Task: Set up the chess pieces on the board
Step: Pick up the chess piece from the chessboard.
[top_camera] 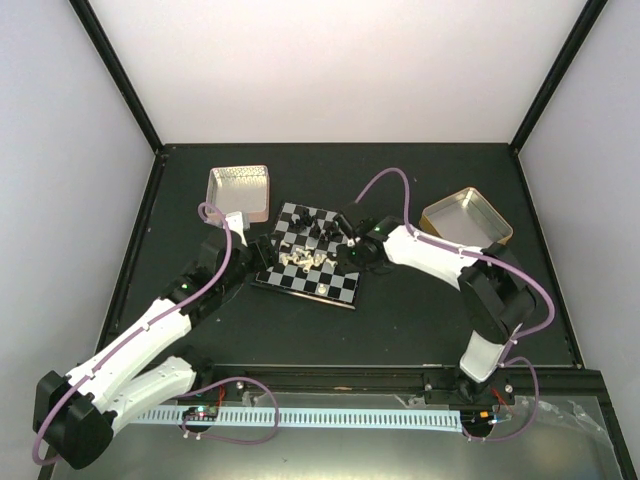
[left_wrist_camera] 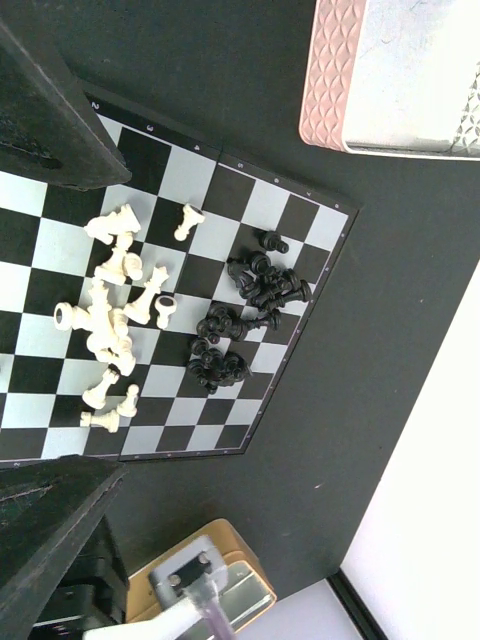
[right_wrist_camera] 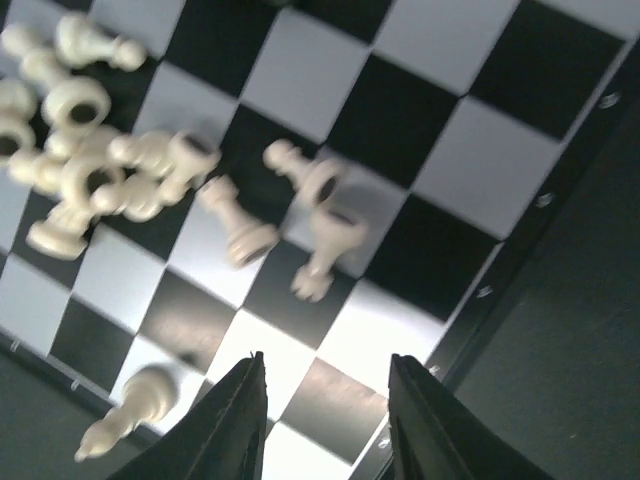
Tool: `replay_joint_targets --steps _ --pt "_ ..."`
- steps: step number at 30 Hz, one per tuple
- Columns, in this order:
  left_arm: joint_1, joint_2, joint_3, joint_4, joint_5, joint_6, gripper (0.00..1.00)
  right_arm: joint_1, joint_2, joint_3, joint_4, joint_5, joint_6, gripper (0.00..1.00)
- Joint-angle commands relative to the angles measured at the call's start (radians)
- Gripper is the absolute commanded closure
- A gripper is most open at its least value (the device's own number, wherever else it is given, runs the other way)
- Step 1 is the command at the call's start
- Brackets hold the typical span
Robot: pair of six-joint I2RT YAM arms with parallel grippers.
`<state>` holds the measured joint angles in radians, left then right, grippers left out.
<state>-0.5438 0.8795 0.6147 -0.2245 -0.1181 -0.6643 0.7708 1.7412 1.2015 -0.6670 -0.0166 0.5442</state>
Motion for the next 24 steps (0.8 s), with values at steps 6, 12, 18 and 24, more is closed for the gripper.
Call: replay_joint_targets --steps 6,12,18,24 --pt "0.004 0.001 0.045 0.002 0.021 0.014 0.25 -0.043 0.059 0.05 0.043 0.079 0.05 0.6" --pt "0.005 0.002 0.045 0.0 0.021 0.015 0.25 -0.043 0.119 0.087 0.039 0.075 0.027 0.63" --pt "0.004 0.006 0.048 0.007 0.022 0.014 0.25 -0.043 0.154 0.136 0.021 0.081 -0.026 0.63" --pt "0.005 0.023 0.061 0.027 0.039 0.02 0.25 -0.043 0.208 0.2 -0.059 0.092 -0.088 0.65"
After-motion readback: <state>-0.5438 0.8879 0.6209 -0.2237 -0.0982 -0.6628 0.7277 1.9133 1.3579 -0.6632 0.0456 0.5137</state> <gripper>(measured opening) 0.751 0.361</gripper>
